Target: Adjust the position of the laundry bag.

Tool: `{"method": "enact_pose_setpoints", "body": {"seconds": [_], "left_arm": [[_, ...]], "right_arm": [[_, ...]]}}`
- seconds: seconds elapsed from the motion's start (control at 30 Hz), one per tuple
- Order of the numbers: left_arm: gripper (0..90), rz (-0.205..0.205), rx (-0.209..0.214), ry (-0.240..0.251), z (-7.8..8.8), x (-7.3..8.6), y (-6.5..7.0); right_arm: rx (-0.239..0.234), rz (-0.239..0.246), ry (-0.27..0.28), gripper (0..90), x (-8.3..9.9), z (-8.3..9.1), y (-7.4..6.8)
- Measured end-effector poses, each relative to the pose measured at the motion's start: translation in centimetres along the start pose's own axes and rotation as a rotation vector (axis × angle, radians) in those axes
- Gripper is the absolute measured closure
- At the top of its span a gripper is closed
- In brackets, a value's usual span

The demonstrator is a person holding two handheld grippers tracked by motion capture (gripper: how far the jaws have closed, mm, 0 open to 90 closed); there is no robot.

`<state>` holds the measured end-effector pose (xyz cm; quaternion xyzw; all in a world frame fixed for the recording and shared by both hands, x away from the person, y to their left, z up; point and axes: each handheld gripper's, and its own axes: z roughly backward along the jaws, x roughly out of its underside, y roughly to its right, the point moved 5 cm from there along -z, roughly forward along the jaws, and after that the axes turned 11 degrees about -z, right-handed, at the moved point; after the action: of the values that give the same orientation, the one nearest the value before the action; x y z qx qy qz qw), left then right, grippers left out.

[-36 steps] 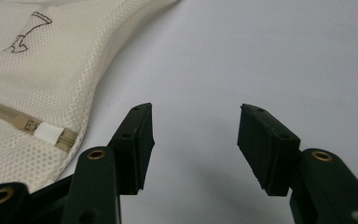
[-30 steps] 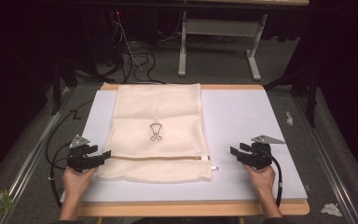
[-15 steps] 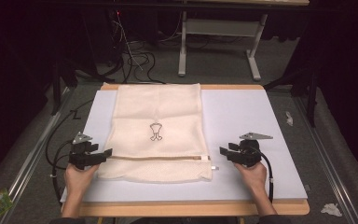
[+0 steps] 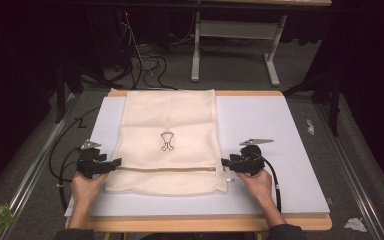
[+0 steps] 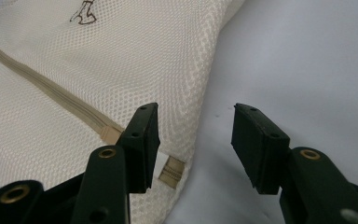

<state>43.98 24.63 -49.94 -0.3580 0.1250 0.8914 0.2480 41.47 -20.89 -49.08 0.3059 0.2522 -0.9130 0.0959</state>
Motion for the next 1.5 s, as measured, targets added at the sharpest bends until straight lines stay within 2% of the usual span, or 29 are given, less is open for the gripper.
{"method": "enact_pose_setpoints", "body": {"seconds": [0.07, 0.13, 0.3, 0.47, 0.73, 0.87, 0.97, 1.0, 1.03, 1.13, 1.17, 1.3, 1.37, 1.5], "left_arm": [[31.7, -0.002, 0.001, -0.002, -0.1, -0.2, 0.0], [31.8, -0.001, 0.002, -0.017, -0.5, -0.5, 0.0], [32.2, -0.004, -0.003, -0.030, -0.9, -0.6, 0.1], [32.4, 0.014, -0.006, -0.036, -1.2, -0.6, -0.2], [33.9, 0.043, 0.001, -0.048, -1.6, -0.4, -0.4], [45.0, 0.023, 0.025, -0.055, -1.7, -0.6, -0.1], [55.0, 0.006, 0.019, -0.067, -1.8, -0.8, 0.1], [55.0, -0.002, 0.016, -0.074, -1.8, -0.8, 0.1], [63.8, -0.011, 0.013, -0.080, -1.8, -0.9, 0.1], [76.0, -0.010, 0.006, -0.077, -1.8, -0.9, 0.0], [80.2, 0.004, 0.015, -0.066, -1.7, -0.9, -0.1], [83.3, -0.001, 0.019, -0.060, -1.6, -1.0, 0.0], [84.8, -0.015, 0.022, -0.042, -1.4, -1.3, 0.2], [85.5, -0.010, 0.036, -0.011, -1.2, -1.6, 0.4]], "right_arm": [[0.000, -0.003, -0.005, 52.5, -0.1, -0.1, -0.1], [-0.011, -0.027, -0.021, 52.8, -0.4, -0.5, -0.2], [-0.014, -0.026, -0.058, 53.1, -0.6, -1.4, -0.7], [-0.020, -0.029, -0.073, 53.9, -0.8, -1.9, -1.1], [-0.007, -0.030, -0.103, 60.5, -0.8, -2.6, -1.4], [-0.006, -0.023, -0.119, 68.2, -0.9, -2.8, -1.3], [0.000, -0.014, -0.126, 73.3, -0.8, -3.0, -1.3], [0.000, -0.009, -0.130, 76.3, -0.8, -3.0, -1.4], [0.005, 0.009, -0.131, 83.9, -0.8, -3.0, -1.4], [-0.002, 0.018, -0.130, 86.2, -0.9, -3.0, -1.3], [-0.004, 0.025, -0.126, 87.4, -0.8, -3.0, -1.3], [-0.003, 0.033, -0.121, 87.9, -0.9, -2.9, -1.4], [-0.003, 0.039, -0.108, 88.0, -0.9, -2.7, -1.4], [-0.007, 0.033, -0.089, 88.1, -1.0, -2.4, -1.2]]}}
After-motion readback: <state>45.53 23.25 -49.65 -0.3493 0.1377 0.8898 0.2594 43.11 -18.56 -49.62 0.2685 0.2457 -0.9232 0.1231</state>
